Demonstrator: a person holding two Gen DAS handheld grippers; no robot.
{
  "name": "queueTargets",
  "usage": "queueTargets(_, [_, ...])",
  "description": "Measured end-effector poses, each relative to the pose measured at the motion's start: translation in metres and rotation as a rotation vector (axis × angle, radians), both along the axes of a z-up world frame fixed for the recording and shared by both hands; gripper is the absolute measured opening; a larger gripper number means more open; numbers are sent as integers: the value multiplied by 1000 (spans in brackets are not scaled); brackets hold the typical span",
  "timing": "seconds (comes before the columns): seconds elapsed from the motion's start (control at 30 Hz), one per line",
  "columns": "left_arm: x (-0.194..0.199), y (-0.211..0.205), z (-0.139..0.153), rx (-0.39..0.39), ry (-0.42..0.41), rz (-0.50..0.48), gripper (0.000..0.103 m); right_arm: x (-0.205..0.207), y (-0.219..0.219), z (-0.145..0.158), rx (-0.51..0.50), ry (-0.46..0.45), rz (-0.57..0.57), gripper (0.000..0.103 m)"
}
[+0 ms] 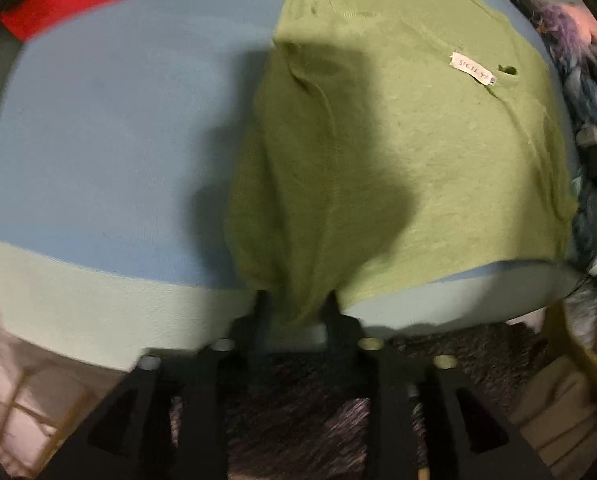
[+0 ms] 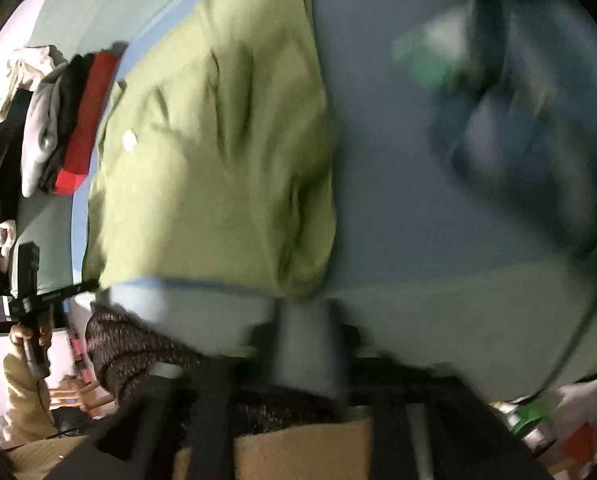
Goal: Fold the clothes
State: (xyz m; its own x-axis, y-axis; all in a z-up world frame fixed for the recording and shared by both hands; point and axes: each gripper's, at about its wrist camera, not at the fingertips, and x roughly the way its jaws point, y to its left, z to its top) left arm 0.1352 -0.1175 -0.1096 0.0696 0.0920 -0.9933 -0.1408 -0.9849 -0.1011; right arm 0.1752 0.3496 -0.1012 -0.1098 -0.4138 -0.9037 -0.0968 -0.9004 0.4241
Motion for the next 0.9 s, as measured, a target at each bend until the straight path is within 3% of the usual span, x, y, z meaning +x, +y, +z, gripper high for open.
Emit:
queueTargets(0.1, [-15, -3, 28, -86, 77, -29, 57, -32, 6, 44, 92, 124, 48, 48])
queueTargets(0.23, [-65, 3, 51, -99, 221, 26, 58, -85, 4, 73, 134, 281, 110, 52])
queueTargets(0.37, [-121, 26, 25, -23, 212, 60, 58, -138, -38, 54, 111, 299, 199, 53])
queueTargets(0.4, [-138, 30, 17, -15, 206, 65, 58, -146, -49, 48, 112, 287, 235, 59])
queueTargets(0.57, [-170, 54, -14, -41, 183, 57, 58, -154, -69, 21, 212, 298, 393, 64])
queueTargets(0.63, [-174, 58, -18, -94, 212, 79, 41, -153, -78, 9, 223, 285, 440, 63])
queueTargets(0.67, [-175, 59, -19, -116, 218, 98, 11, -153, -81, 3, 226, 271, 462, 43])
queueTargets(0.7, [-176, 58, -18, -118, 221, 108, 5, -153, -83, -3, 229, 257, 481, 14])
queueTargets(0.77, [-178, 59, -15, -102, 236, 107, 4, -151, -81, -6, 234, 246, 476, 6])
queueTargets(0.9, [-185, 55, 7, -40, 269, 143, 4, -146, -52, 26, 143, 296, 365, 5])
